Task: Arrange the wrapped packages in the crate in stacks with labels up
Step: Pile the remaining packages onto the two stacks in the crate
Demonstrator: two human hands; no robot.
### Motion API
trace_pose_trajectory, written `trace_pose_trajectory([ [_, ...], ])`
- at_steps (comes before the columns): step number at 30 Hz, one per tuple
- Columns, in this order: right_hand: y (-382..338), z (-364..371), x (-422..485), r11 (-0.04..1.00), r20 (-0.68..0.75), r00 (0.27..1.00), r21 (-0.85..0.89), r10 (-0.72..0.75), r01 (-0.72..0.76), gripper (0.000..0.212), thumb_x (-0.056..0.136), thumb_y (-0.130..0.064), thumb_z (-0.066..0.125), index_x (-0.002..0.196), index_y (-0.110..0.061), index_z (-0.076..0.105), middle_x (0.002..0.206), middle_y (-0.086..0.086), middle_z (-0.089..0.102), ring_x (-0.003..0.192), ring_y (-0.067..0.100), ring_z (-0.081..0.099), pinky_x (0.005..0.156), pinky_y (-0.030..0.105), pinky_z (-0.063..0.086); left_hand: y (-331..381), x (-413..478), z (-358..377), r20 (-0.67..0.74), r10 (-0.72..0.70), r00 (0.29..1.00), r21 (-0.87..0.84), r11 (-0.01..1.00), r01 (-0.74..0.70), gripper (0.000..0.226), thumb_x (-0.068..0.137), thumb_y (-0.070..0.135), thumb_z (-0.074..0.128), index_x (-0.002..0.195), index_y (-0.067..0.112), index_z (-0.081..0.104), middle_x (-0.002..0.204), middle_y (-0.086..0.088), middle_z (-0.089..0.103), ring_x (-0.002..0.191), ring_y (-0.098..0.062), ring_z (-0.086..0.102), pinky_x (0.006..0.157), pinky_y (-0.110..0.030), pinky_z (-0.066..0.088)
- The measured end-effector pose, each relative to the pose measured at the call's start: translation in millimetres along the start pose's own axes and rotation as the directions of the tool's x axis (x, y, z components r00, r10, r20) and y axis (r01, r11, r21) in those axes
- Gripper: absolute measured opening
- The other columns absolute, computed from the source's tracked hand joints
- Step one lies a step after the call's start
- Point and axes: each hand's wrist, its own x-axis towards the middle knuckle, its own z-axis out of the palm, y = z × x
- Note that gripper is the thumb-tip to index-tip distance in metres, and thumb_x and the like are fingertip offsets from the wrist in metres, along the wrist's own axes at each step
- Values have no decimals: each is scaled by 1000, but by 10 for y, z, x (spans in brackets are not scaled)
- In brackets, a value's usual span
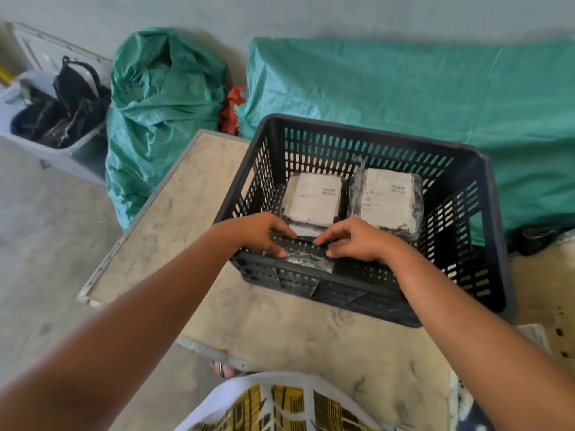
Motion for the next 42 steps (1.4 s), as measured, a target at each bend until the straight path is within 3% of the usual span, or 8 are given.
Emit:
trace_pose_trajectory([
  [9,-5,99,88,995,231,972,-85,-40,61,45,80,-4,87,108,-39,80,106,-28,75,99,-16,66,86,8,50,97,64,40,103,37,994,190,980,-57,62,82,4,82,136,30,64,137,5,65,117,-8,59,95,-21,42],
  [13,12,70,74,998,70,996,-11,-58,59,34,76,-18,92,103,-36,84,113,-13,78,111,2,67,104,30,50,111,80,45,24,18,1000,201,979,-22,60,92,16,73,147,31,53,146,-1,58,130,-22,55,110,-34,39],
  [16,-16,83,64,987,69,995,-132,-78,87,37,75,-24,92,104,-43,81,109,-2,78,102,17,69,93,39,53,124,115,32,-67,-2,998,183,983,14,56,98,18,66,149,32,50,153,-7,50,137,-27,48,116,-43,36],
  [20,-59,121,95,970,40,990,-195,-138,143,37,76,-14,90,99,-42,80,65,-43,61,67,-22,57,58,2,40,126,114,27,-99,0,995,151,988,15,53,98,16,65,148,30,52,152,-8,52,137,-27,48,117,-45,35],
  [25,-43,-51,51,985,-155,974,-52,-168,162,38,84,-17,83,102,-50,76,119,-17,69,105,-3,61,86,14,45,156,83,-14,-224,22,974,29,999,-16,54,102,18,59,153,27,45,154,-8,49,137,-27,48,114,-40,38],
  [29,-9,-197,-28,971,-340,923,88,-182,224,34,88,-23,80,103,-53,78,121,-27,68,115,-7,58,89,12,44,207,6,-24,-323,109,940,-56,989,-134,76,103,20,58,162,35,14,157,-6,41,139,-22,43,115,-35,35],
  [34,-34,-363,-4,836,-498,865,450,-58,315,38,92,-9,71,101,-44,82,122,-10,73,116,16,66,102,40,55,270,-74,-58,-393,165,905,-117,967,-227,101,101,28,61,151,57,-21,158,6,37,130,-12,47,107,-30,37],
  [42,-58,-405,-54,682,-603,796,562,-50,468,53,76,-30,87,125,-45,73,146,-5,61,140,16,52,113,49,46,227,-45,-78,-519,177,837,-156,942,-296,91,100,21,63,151,66,2,144,9,53,125,-4,52,110,-29,39],
])
